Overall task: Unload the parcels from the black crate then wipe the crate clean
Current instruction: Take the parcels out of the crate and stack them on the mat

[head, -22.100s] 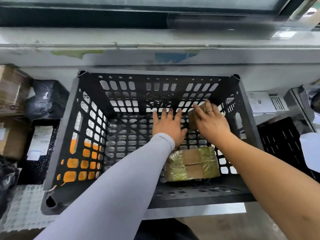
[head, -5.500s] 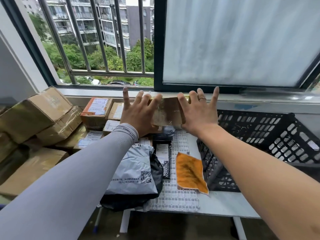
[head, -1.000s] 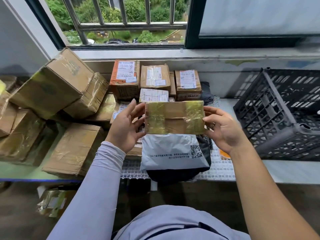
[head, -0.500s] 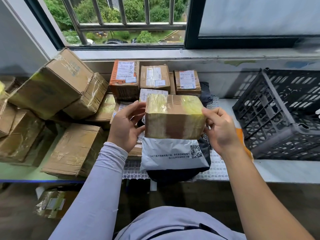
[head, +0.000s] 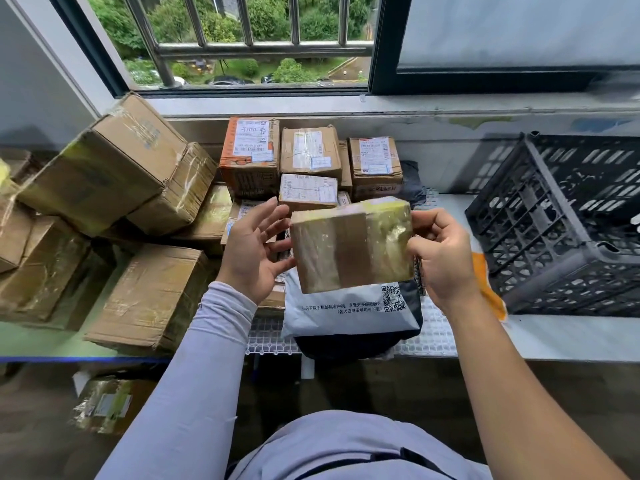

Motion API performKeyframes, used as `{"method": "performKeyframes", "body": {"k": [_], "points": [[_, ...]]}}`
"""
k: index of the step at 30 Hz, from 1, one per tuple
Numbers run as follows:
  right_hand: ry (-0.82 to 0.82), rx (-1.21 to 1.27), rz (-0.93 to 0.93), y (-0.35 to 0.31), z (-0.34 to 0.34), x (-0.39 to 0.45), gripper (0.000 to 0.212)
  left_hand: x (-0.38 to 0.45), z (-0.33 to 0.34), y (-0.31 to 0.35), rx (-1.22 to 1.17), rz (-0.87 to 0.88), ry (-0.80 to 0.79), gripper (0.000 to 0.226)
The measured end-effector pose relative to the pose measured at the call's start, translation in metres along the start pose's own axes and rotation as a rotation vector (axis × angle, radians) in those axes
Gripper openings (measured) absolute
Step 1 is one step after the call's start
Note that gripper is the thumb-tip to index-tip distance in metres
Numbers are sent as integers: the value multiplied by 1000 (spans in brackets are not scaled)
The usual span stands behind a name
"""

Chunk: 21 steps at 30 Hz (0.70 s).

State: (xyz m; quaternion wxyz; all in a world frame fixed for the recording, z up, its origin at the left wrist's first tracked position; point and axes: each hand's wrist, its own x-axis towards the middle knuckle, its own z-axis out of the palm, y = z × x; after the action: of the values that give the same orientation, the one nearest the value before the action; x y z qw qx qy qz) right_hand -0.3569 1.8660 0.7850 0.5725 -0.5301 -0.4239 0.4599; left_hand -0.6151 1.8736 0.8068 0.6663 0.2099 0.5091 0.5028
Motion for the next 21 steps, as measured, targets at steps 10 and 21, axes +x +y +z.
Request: {"method": "performKeyframes", "body": {"k": [10,21], "points": [[52,240,78,-4,6,-6,22,-3,2,-4,-66,75,3,36],[1,178,92,4,9,4,48,2,7,-10,111,176,-25,42]]}}
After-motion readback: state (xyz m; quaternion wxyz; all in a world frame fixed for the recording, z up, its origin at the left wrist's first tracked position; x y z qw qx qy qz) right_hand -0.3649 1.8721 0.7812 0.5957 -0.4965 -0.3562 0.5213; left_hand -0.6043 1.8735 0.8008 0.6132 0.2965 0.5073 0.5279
